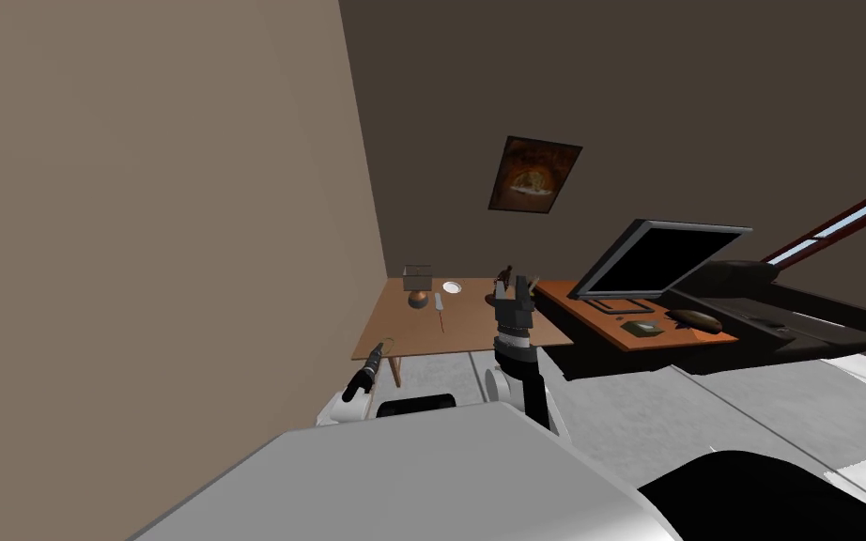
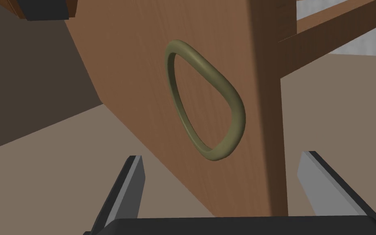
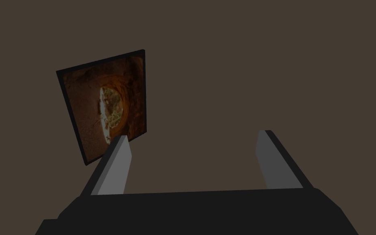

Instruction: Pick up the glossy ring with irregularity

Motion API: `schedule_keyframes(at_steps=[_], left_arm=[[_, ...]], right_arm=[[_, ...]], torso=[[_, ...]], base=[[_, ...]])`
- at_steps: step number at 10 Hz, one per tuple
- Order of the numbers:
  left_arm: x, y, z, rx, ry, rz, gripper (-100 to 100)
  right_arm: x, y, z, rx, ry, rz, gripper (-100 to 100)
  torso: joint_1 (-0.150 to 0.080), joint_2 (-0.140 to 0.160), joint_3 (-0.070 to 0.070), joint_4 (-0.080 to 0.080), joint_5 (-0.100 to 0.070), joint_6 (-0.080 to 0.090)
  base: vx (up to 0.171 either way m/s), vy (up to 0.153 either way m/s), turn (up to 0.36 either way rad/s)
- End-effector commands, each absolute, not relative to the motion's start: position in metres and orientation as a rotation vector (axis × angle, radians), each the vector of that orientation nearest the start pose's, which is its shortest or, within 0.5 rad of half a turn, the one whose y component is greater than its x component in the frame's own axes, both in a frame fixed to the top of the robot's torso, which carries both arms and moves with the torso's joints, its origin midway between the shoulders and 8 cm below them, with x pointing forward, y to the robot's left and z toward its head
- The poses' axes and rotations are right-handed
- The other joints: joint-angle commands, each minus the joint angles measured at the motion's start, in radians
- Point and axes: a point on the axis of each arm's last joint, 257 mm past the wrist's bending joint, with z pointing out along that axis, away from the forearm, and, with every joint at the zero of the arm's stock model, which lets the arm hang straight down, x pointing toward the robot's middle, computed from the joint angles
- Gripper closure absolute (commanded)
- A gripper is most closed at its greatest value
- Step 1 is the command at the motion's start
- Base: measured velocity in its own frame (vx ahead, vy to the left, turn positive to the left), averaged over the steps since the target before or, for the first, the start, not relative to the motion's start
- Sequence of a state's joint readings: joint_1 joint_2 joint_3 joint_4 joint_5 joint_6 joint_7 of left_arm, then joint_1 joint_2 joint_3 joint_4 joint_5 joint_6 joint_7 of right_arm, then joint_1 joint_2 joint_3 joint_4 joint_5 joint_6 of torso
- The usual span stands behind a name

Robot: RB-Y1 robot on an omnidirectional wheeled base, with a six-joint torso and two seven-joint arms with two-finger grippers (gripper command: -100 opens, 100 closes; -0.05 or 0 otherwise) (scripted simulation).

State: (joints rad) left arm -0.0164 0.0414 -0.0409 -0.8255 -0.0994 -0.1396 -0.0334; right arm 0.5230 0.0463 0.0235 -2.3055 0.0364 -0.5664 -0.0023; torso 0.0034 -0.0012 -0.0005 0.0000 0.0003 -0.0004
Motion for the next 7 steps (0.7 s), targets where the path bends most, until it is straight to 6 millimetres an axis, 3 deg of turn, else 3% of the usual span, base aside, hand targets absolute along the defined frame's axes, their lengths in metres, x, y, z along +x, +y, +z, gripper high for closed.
schedule_keyframes(at_steps=[1,4,7], left_arm=[[0.42,0.217,-0.536,-1.447,1.778,-0.804,-100],[0.42,0.176,-0.541,-1.489,1.792,-0.854,-100],[0.419,0.177,-0.54,-1.489,1.792,-0.852,-100]], right_arm=[[0.327,-0.272,0.041,0.613,0.544,1.31,0],[0.327,-0.272,0.041,0.613,0.544,1.31,0],[0.327,-0.272,0.041,0.613,0.544,1.31,0]], torso=[[0.0,0.0,0.0,0.0,0.0,0.0],[-0.003,0.001,0.0,0.0,-0.001,0.0],[-0.001,0.001,0.001,0.0,0.0,0.0]], base=[[0.013,0.035,0.076],[0.005,0.015,0.03],[0.002,0.024,-0.002]])
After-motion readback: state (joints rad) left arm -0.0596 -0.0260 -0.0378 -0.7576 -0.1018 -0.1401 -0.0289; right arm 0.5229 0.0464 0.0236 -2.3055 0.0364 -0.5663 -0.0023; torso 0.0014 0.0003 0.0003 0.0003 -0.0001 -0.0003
